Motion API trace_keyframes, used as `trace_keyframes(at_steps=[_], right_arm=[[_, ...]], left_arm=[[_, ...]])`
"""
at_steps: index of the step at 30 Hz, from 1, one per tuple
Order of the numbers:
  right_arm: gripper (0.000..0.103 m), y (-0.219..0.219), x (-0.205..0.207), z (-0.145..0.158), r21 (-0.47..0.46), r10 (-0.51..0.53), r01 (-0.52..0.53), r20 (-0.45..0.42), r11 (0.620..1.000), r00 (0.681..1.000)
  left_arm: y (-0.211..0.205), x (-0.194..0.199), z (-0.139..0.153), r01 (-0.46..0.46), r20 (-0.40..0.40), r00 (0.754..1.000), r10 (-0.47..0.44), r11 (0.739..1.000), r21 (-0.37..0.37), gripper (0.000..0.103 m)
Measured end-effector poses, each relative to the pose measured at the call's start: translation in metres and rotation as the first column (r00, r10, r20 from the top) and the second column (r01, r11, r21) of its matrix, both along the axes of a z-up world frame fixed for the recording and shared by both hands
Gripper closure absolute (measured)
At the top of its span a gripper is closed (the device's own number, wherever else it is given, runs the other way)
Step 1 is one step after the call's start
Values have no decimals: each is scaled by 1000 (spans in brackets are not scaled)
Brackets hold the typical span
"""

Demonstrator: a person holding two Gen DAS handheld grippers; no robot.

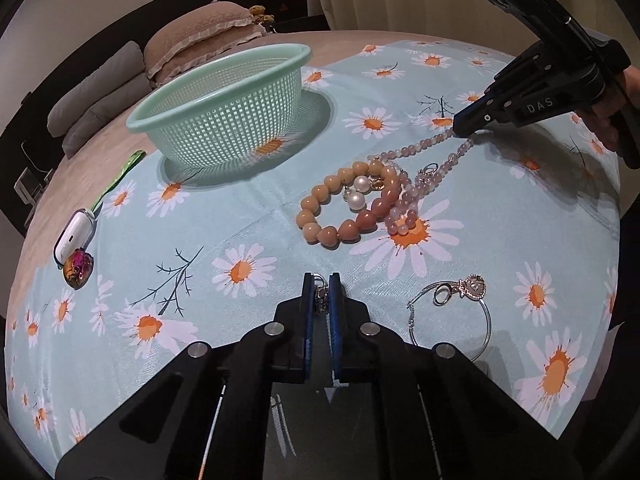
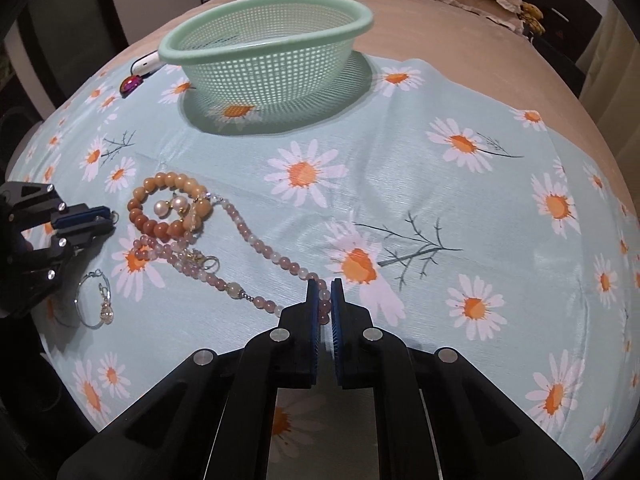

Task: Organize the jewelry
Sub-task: 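Lift the pink necklace into the green basket with the right tool while the left tool drops its charm there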

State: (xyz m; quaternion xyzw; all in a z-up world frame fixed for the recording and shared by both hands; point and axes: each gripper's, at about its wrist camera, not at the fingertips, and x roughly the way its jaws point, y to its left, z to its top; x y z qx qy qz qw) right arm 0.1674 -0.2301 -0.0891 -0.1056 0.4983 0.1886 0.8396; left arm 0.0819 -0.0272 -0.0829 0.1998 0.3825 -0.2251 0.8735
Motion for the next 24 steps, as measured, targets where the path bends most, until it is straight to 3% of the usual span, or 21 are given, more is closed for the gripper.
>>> trace_keyframes(at_steps=[6, 13, 16, 24], right_arm=[[97, -35, 2, 7, 14, -75, 75, 12, 997, 997], [97, -59, -3, 32, 76, -105, 101, 47, 992, 993], [97, -66, -7, 44, 102, -109, 102, 69, 990, 992], [97, -80, -17, 89, 204, -122, 89, 151, 975, 981]], left_arm=[[28, 9, 6, -85, -29, 996, 84, 996, -40, 98], [57, 18, 11, -175, -5, 985, 175, 984, -15, 98], [65, 17, 16, -170, -7, 985, 170, 984, -50, 98], [67, 13, 25, -165, 17, 986, 166, 985, -42, 98]])
